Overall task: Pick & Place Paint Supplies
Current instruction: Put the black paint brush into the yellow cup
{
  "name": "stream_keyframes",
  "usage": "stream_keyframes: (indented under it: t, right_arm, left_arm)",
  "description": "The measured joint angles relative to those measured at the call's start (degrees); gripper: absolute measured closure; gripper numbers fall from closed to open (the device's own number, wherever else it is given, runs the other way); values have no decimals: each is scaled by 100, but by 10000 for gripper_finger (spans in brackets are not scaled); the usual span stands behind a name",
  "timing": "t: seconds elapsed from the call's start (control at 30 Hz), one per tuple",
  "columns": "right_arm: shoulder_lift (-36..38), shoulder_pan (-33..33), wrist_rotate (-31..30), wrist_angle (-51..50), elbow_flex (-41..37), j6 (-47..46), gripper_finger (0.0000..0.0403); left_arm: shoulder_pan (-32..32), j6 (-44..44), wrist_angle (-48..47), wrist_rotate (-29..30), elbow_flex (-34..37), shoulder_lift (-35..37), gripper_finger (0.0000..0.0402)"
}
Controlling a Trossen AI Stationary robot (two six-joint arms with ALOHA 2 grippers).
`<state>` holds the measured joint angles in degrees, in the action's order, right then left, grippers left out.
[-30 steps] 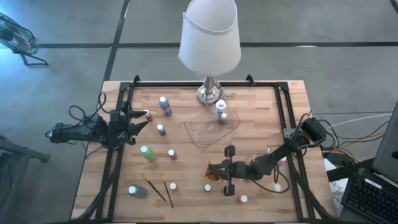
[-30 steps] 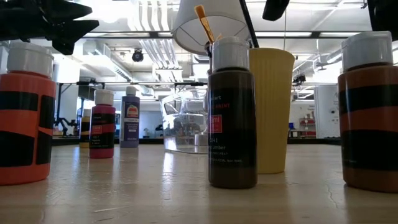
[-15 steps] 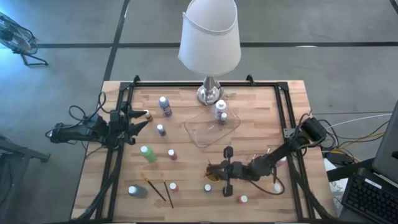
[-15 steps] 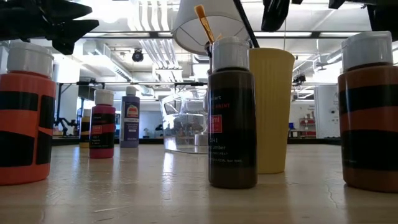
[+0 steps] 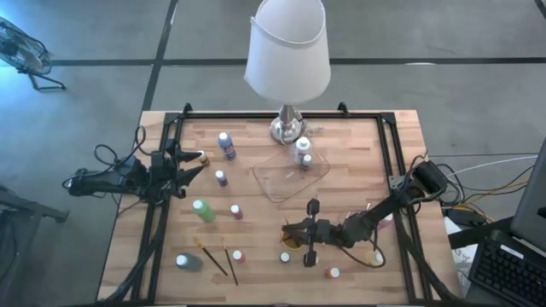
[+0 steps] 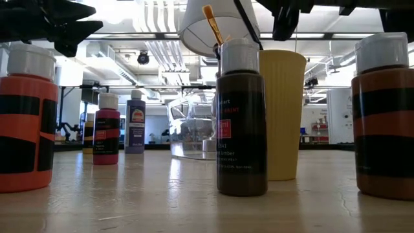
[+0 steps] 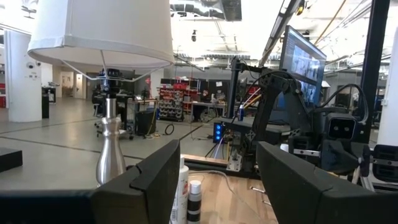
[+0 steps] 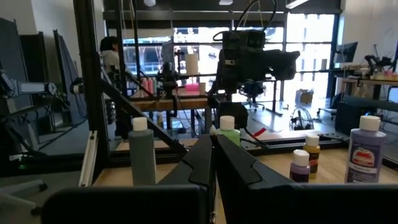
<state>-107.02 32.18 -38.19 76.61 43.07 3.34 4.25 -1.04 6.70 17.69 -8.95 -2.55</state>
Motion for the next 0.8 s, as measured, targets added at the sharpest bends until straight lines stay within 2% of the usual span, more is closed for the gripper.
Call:
stream_keyframes:
  t: [0.8]
  right_arm:
    - [-9, -39, -109, -1008, 188, -470, 394]
  left_arm:
    - [-1, -1, 15, 0, 1, -1, 183]
